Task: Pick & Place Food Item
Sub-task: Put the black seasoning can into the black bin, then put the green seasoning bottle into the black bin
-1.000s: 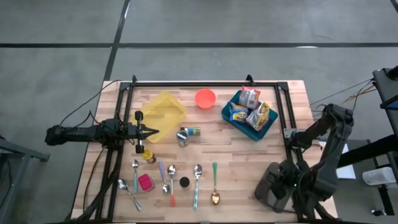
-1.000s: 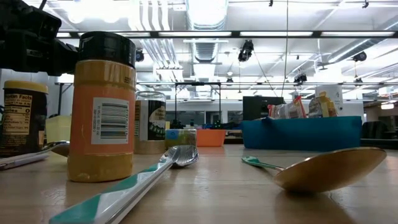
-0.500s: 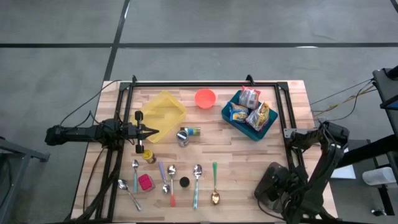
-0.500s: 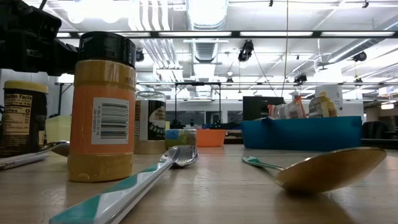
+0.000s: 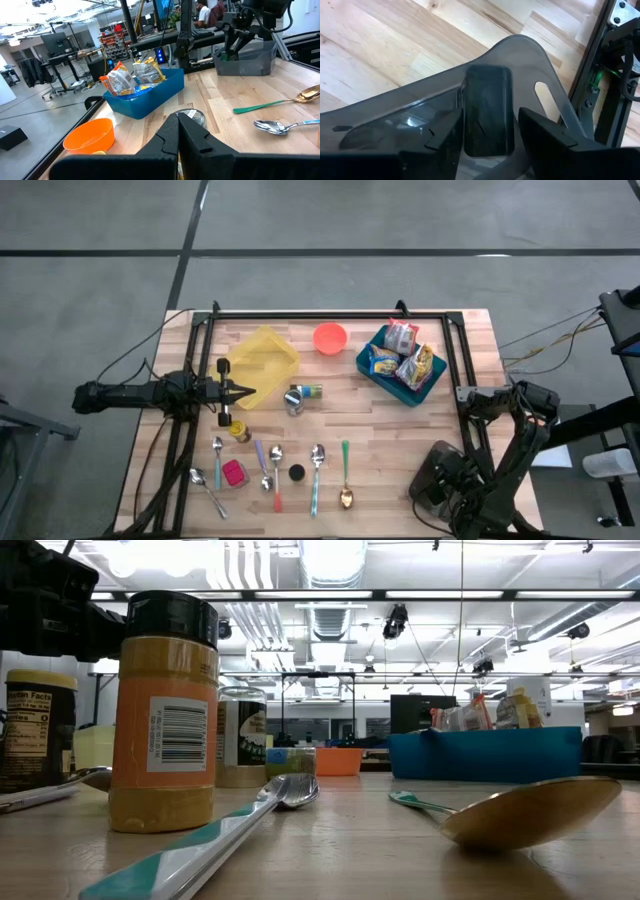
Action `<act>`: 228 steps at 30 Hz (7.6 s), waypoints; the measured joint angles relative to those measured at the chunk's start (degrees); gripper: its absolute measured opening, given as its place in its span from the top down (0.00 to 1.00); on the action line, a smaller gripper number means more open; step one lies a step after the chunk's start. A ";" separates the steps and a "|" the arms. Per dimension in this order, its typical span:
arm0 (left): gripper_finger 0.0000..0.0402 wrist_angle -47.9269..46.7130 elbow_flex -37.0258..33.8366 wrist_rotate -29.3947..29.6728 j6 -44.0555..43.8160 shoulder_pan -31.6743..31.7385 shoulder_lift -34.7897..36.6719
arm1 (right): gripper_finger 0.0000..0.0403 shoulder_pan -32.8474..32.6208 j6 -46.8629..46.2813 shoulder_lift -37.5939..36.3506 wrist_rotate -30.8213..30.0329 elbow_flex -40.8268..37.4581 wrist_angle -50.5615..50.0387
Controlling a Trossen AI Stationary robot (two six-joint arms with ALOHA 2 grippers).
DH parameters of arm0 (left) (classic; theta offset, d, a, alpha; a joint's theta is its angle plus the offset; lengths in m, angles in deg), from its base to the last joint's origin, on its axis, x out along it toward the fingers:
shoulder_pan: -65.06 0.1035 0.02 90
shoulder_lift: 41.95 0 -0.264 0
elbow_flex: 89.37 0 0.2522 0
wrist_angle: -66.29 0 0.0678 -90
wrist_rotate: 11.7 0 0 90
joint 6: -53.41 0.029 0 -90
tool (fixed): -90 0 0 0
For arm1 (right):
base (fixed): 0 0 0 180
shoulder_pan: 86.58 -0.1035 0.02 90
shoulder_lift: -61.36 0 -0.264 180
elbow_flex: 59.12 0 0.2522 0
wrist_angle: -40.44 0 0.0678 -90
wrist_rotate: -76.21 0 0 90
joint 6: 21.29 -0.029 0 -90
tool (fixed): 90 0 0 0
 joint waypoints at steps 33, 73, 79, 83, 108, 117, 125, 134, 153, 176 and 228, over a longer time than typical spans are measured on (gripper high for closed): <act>1.00 0.00 0.00 0.00 0.00 -0.02 0.00 | 0.40 3.23 10.52 -8.50 -19.14 5.98 -6.46; 1.00 0.00 0.00 -0.01 0.00 -0.01 0.00 | 0.40 56.78 129.42 -20.60 0.39 -6.50 54.87; 1.00 0.00 0.00 0.00 0.00 0.00 0.00 | 0.40 64.62 137.74 -17.75 12.36 -12.72 69.83; 1.00 0.00 0.00 0.00 0.00 0.00 0.00 | 0.40 68.83 139.97 -13.83 19.04 -14.95 77.82; 1.00 0.00 0.00 0.00 0.00 -0.02 -0.04 | 0.40 75.09 144.47 10.70 24.88 0.93 81.77; 1.00 0.00 0.00 0.00 0.00 -0.01 0.00 | 0.40 75.34 144.20 15.12 25.73 3.75 79.11; 1.00 0.00 0.00 0.00 0.00 -0.02 -0.38 | 0.40 75.43 140.50 15.49 25.70 4.41 74.38; 1.00 0.00 0.00 0.00 -0.01 -0.01 -0.37 | 0.40 75.20 135.29 15.17 25.74 4.36 66.63; 1.00 0.00 0.00 0.00 0.00 0.00 -0.37 | 0.40 74.71 135.03 13.64 25.60 4.21 68.27; 1.00 0.00 0.00 0.00 0.00 0.00 -0.37 | 0.41 74.64 135.01 13.62 25.60 4.21 68.66; 1.00 0.00 0.00 0.00 0.00 0.00 -0.37 | 0.52 72.66 126.36 6.26 21.25 3.51 56.85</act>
